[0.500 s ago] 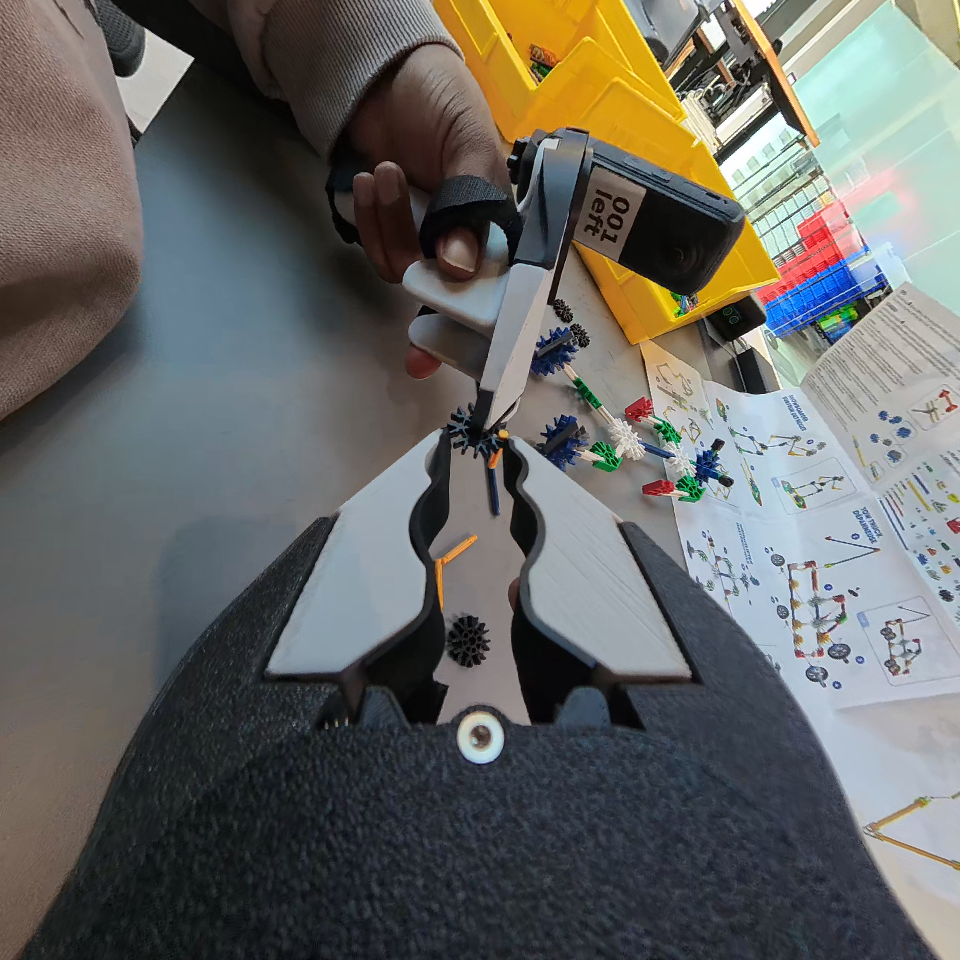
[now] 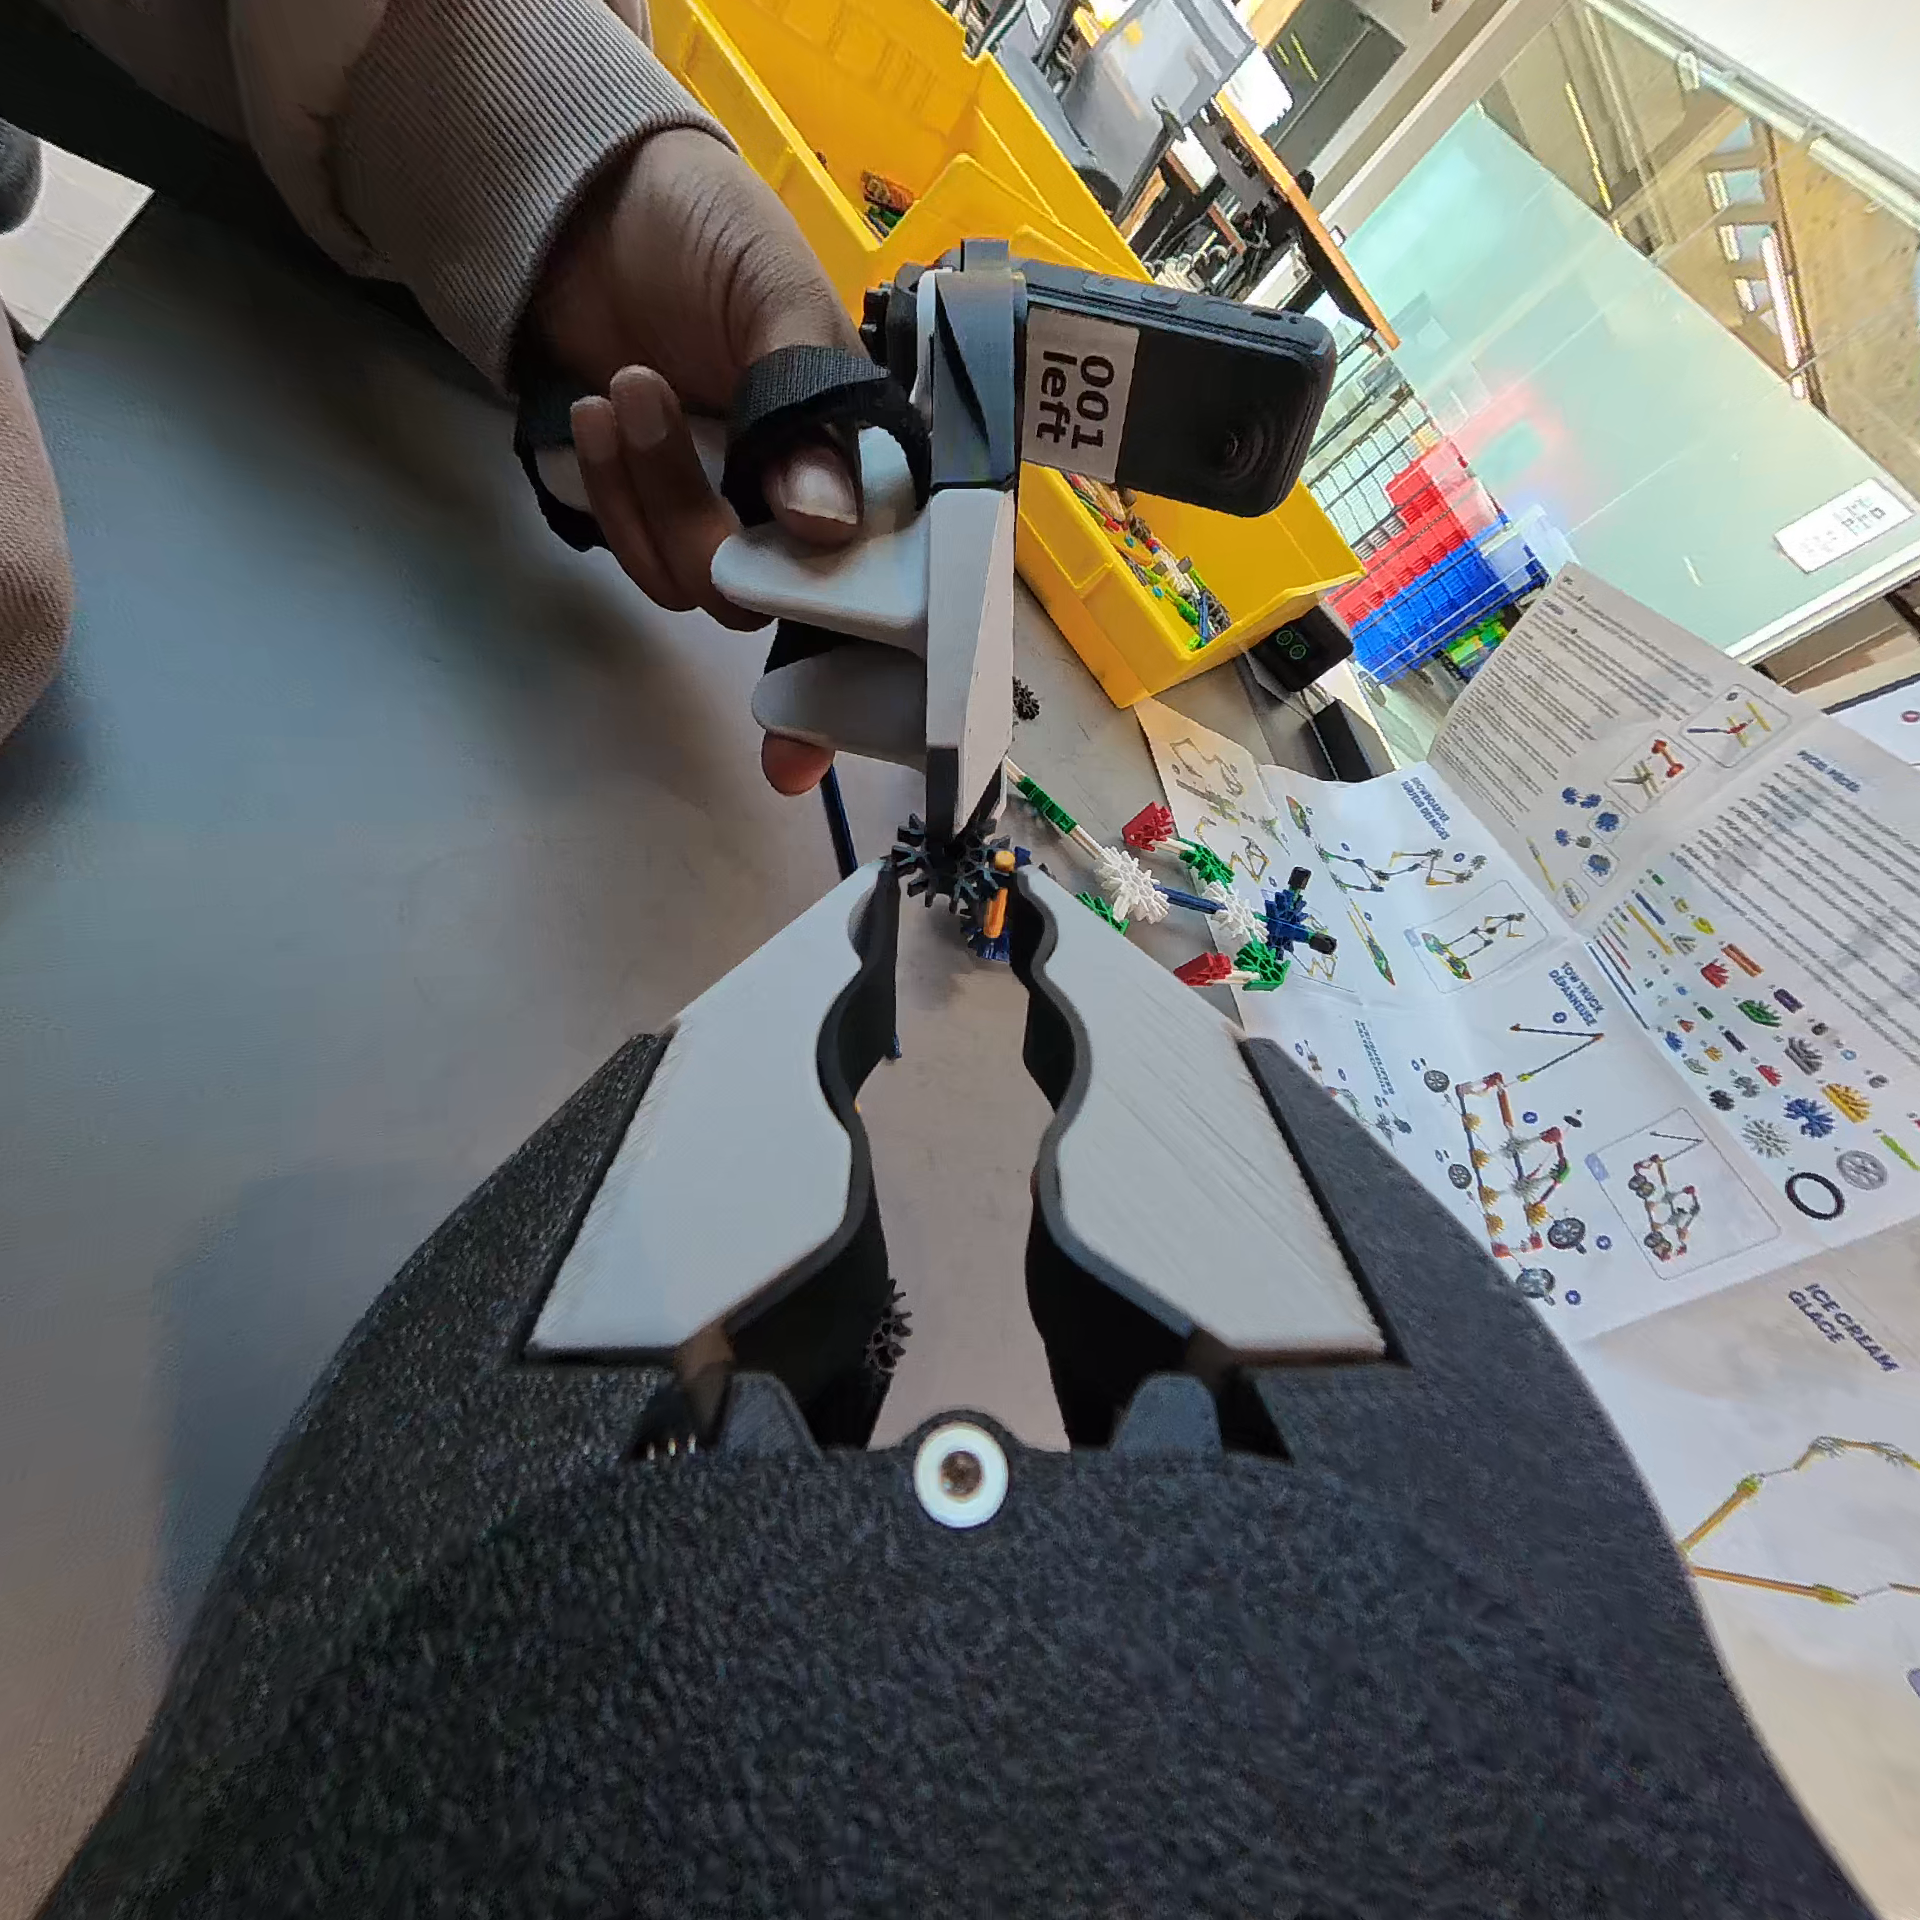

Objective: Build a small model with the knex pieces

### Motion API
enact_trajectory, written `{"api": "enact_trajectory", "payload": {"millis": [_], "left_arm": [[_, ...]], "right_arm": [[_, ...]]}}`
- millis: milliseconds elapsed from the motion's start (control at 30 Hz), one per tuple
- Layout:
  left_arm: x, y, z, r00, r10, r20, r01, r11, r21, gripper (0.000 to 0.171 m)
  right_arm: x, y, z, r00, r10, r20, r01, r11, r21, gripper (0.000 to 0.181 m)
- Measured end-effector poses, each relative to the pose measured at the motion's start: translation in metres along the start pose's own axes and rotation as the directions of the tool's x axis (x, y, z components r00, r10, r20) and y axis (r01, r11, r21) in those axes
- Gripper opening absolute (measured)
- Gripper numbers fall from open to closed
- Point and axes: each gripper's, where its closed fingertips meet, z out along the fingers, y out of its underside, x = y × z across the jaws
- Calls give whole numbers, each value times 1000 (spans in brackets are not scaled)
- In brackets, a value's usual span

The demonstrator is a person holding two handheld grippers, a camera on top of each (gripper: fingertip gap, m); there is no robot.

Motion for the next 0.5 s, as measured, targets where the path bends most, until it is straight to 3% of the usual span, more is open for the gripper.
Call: {"api": "enact_trajectory", "payload": {"millis": [100,167,333,500], "left_arm": [[0,-2,-2,998,57,39,-58,998,12,2],[2,-2,-2,980,174,94,-174,985,-7,2],[5,1,-2,846,483,224,-471,875,-110,2],[2,2,0,754,596,277,-572,803,-169,2]], "right_arm": [[2,-4,1,999,-19,-34,20,1000,16,19],[3,-7,0,998,-35,-54,36,999,35,20],[0,-13,-5,1000,18,-11,-17,995,98,22],[-2,-12,-8,998,50,24,-52,992,112,22]]}}
